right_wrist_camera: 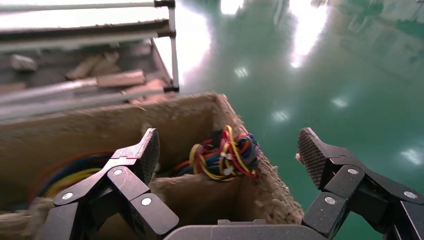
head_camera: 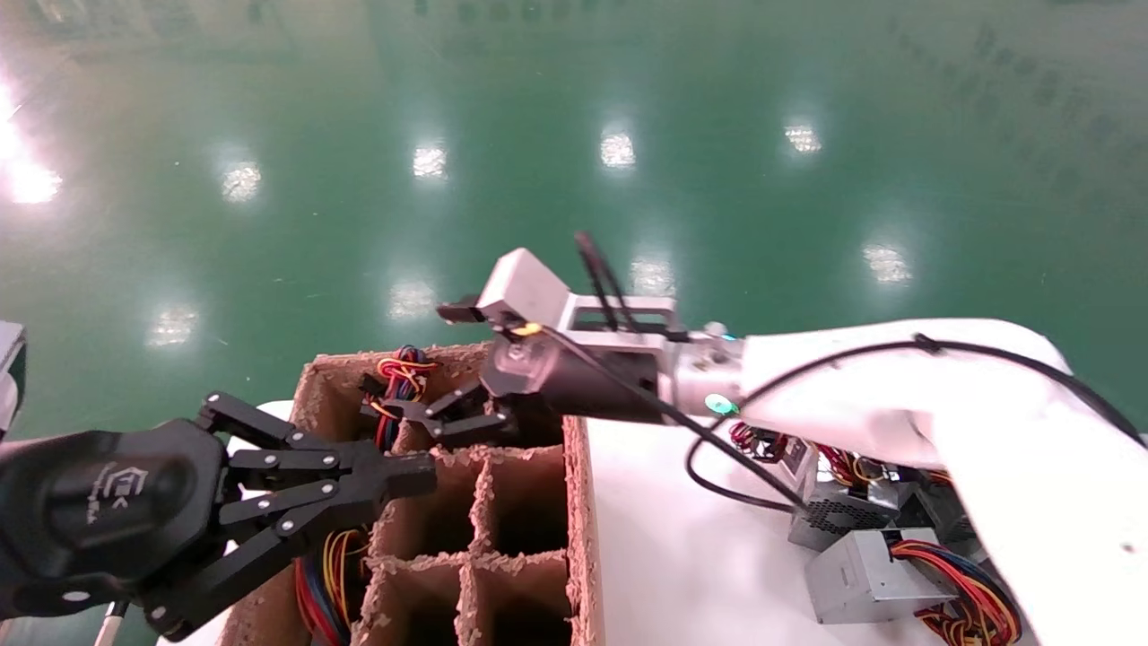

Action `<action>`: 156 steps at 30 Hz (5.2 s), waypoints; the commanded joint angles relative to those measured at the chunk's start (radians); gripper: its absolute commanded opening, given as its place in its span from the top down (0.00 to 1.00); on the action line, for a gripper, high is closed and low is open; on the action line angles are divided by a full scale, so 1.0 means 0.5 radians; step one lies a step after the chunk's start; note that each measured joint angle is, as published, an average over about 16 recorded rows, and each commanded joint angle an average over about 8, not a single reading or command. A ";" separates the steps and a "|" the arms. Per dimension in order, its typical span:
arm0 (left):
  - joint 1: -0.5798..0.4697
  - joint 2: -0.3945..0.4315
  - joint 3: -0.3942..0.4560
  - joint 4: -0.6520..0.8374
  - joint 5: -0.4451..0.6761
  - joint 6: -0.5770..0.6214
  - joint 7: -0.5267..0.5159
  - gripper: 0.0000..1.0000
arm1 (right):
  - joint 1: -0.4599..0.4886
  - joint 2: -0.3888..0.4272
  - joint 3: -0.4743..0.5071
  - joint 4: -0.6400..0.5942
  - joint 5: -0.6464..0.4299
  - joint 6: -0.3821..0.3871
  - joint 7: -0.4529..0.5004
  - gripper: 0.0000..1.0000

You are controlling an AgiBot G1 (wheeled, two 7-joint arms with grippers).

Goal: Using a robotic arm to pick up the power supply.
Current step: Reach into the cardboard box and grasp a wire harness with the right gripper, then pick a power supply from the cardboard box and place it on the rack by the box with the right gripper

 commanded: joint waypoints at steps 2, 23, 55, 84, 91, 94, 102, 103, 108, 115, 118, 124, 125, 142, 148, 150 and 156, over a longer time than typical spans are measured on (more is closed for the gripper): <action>0.000 0.000 0.000 0.000 0.000 0.000 0.000 1.00 | 0.085 -0.096 -0.034 -0.162 -0.055 0.025 -0.081 0.97; 0.000 0.000 0.000 0.000 0.000 0.000 0.000 1.00 | 0.177 -0.168 -0.442 -0.253 0.116 0.175 -0.244 1.00; 0.000 0.000 0.000 0.000 0.000 0.000 0.000 1.00 | 0.207 -0.127 -0.651 -0.378 0.527 0.187 -0.696 1.00; 0.000 0.000 0.000 0.000 0.000 0.000 0.000 1.00 | 0.410 0.014 -0.295 -0.633 1.218 -0.436 -0.279 1.00; 0.000 0.000 0.000 0.000 0.000 0.000 0.000 1.00 | 0.412 0.151 -0.208 -0.418 1.327 -0.310 -0.167 1.00; 0.000 0.000 0.000 0.000 0.000 0.000 0.000 1.00 | 0.382 0.243 -0.160 -0.254 1.385 -0.230 -0.109 1.00; 0.000 0.000 0.000 0.000 0.000 0.000 0.000 1.00 | 0.172 0.616 -0.049 0.352 1.489 0.072 0.054 1.00; 0.000 0.000 0.000 0.000 0.000 0.000 0.000 1.00 | 0.133 0.674 -0.039 0.437 1.495 0.121 0.080 1.00; 0.000 0.000 0.000 0.000 0.000 0.000 0.000 1.00 | -0.115 0.990 -0.012 0.858 1.515 0.376 0.223 1.00; 0.000 0.000 0.000 0.000 0.000 0.000 0.000 1.00 | -0.535 1.381 0.045 1.244 1.650 0.602 0.374 1.00; 0.000 0.000 0.000 0.000 0.000 0.000 0.000 1.00 | -0.699 1.500 0.085 1.306 1.735 0.620 0.380 1.00; 0.000 0.000 0.000 0.000 0.000 0.000 0.000 1.00 | -0.978 1.655 0.145 1.326 1.860 0.613 0.321 1.00; 0.000 0.000 0.000 0.000 0.000 0.000 0.000 1.00 | -1.018 1.672 0.150 1.324 1.873 0.612 0.308 1.00; 0.000 0.000 0.000 0.000 0.000 0.000 0.000 1.00 | -1.545 1.811 0.147 1.254 2.011 0.573 0.130 1.00; 0.000 0.000 0.000 0.000 0.000 0.000 0.000 1.00 | -1.644 1.815 0.157 1.136 2.051 0.496 0.059 1.00; 0.000 0.000 0.000 0.000 0.000 0.000 0.000 1.00 | -1.658 1.811 0.163 1.090 2.063 0.473 0.042 1.00; 0.000 0.000 0.000 0.000 0.000 0.000 0.000 1.00 | -1.677 1.813 0.185 0.951 2.091 0.416 0.005 1.00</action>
